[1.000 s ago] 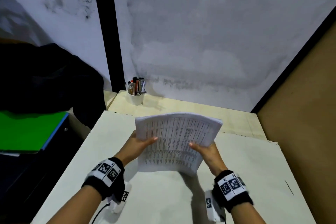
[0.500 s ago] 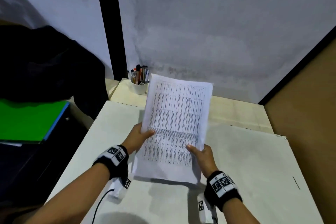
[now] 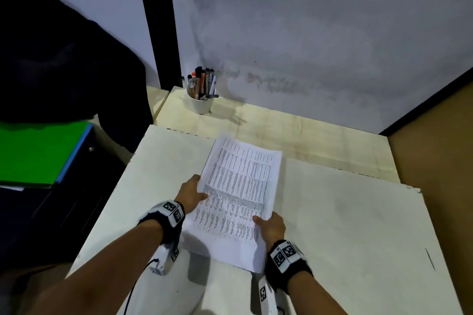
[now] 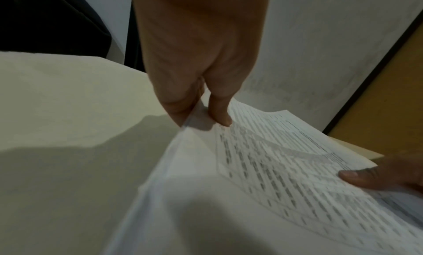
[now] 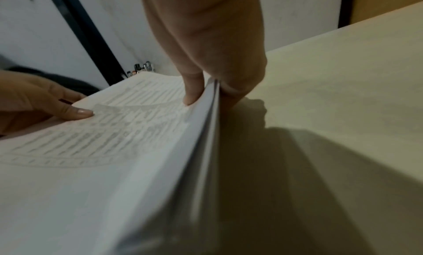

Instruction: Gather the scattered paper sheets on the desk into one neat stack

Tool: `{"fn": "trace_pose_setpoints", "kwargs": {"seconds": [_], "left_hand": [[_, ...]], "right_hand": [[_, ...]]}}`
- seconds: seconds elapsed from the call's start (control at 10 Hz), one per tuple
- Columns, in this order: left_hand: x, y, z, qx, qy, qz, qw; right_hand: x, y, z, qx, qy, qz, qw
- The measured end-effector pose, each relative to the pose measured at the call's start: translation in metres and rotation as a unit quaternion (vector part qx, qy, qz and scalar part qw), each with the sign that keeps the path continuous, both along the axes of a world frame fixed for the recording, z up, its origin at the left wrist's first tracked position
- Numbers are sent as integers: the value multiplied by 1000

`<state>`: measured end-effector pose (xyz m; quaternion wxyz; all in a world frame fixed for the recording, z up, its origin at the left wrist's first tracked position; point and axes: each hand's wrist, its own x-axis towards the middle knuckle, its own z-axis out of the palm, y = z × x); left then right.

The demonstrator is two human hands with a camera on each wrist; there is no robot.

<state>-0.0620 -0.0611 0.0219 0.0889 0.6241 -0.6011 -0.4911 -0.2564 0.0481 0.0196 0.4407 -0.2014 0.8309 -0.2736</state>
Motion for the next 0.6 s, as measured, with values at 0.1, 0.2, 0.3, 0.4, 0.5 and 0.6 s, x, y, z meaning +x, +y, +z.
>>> {"fn": "trace_pose_setpoints", "kwargs": {"seconds": [0.1, 0.2, 0.3, 0.4, 0.5, 0.6], "left_hand": [[3, 3, -6, 8, -20, 2, 1000], [2, 8, -11, 3, -28, 33, 999], [-1, 9, -13, -12, -42, 45, 998], [-5, 12, -7, -22, -131, -13, 991], [-9, 2, 9, -41, -175, -29, 983], [-13, -20, 43, -89, -123, -50, 987]], "right_hand": [[-1, -3, -3, -4, 37, 19, 999], [1, -7, -4, -4, 79, 55, 995], [2, -11, -6, 18, 112, 90, 989], [7, -10, -2, 65, 145, 135, 978], [3, -16, 11, 88, 157, 162, 970], [-20, -23, 47, 1, 140, 170, 975]]}}
